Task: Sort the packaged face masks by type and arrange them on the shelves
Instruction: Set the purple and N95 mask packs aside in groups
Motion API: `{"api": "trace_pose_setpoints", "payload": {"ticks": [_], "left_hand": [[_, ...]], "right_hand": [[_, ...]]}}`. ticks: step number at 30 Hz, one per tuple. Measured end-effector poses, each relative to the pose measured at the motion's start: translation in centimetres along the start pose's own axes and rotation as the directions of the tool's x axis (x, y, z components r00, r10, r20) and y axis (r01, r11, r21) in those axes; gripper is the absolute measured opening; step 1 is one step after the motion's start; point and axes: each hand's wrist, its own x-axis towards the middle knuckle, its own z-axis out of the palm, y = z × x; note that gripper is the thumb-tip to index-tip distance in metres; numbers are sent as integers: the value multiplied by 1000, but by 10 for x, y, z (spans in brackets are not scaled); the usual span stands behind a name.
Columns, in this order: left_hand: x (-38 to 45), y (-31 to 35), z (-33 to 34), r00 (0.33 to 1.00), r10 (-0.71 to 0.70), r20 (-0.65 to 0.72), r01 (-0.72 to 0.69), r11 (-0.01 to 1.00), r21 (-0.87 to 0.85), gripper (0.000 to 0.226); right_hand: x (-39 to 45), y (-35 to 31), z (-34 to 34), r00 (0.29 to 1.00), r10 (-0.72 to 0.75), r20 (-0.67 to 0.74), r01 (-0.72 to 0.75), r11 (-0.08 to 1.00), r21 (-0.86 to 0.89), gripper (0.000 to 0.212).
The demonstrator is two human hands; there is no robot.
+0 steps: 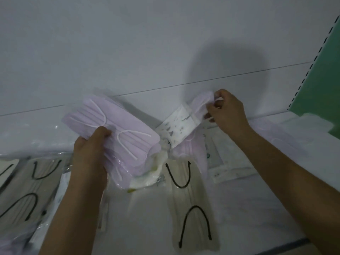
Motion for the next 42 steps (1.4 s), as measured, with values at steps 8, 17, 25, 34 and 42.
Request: {"api": "trace_pose_setpoints", "payload": {"ticks": [8,17,25,34,42], "left_hand": [[0,-2,22,965,-159,208,183,978,-102,20],[-13,-25,46,931,-221,291,211,975,67,32],[2,-39,21,941,-254,225,252,967,38,32],[12,-29,16,973,-159,169,162,987,-5,47],[17,-36,18,973,-163,165,162,987,16,48]], "right_hand": [[26,-79,-20,960,-89,-265,164,947,276,15],[-21,-27,27,984,-113,135,135,976,-169,31],[-51,30,17,819,240,521,91,843,-530,81],[0,-8,-24,984,-176,16,165,882,-441,16],[3,32,-6,959,-131,252,247,825,-508,15]]}}
